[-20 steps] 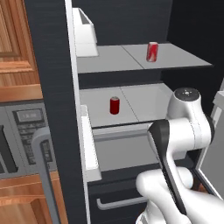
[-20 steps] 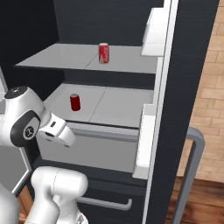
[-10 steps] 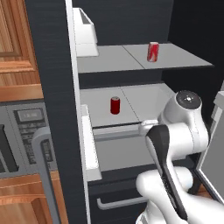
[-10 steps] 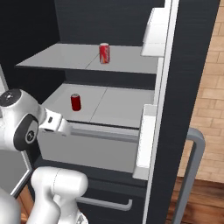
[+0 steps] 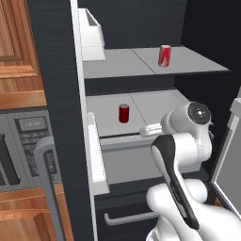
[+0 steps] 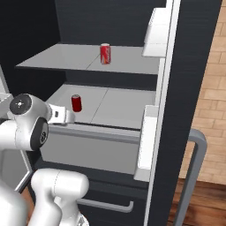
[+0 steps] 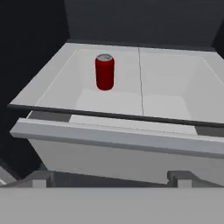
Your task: Open the fridge, grab two sodas, and place both sodas inside the bowl with ice on the dining counter.
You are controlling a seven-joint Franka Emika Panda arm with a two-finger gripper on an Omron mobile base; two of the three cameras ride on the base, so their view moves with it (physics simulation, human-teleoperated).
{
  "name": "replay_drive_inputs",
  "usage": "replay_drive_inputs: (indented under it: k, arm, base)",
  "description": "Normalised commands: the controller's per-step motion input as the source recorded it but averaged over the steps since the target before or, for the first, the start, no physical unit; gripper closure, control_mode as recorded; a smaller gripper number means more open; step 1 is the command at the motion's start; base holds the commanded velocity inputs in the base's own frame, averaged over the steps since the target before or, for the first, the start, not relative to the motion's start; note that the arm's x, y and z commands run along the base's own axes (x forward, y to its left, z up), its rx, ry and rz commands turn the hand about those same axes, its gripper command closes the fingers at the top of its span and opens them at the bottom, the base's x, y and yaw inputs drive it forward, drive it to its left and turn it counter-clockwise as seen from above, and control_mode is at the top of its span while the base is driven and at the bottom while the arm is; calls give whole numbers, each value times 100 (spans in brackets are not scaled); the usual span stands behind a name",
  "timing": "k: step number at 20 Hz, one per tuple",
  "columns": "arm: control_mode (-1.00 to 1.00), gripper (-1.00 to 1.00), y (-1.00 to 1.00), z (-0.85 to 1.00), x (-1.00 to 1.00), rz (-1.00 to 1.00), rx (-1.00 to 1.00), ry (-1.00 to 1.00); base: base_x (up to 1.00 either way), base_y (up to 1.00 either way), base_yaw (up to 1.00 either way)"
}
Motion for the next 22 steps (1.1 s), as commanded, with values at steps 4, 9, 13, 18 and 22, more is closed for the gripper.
replay_drive_inputs:
  k: [4,9,13,18,22]
  arm:
    - [-100,-100,8,-21,34,3,0,-15]
    - [-100,-100,6,-5,28,0,0,-3]
    - [-100,-100,10,-2,29,0,0,-1]
    - [-100,-100,6,-1,31,0,0,-5]
    - [-100,-100,10,0,42,0,0,-2]
  base:
    - [0,0,0]
    - [0,0,0]
    - [0,0,0]
    - [0,0,0]
    - [0,0,0]
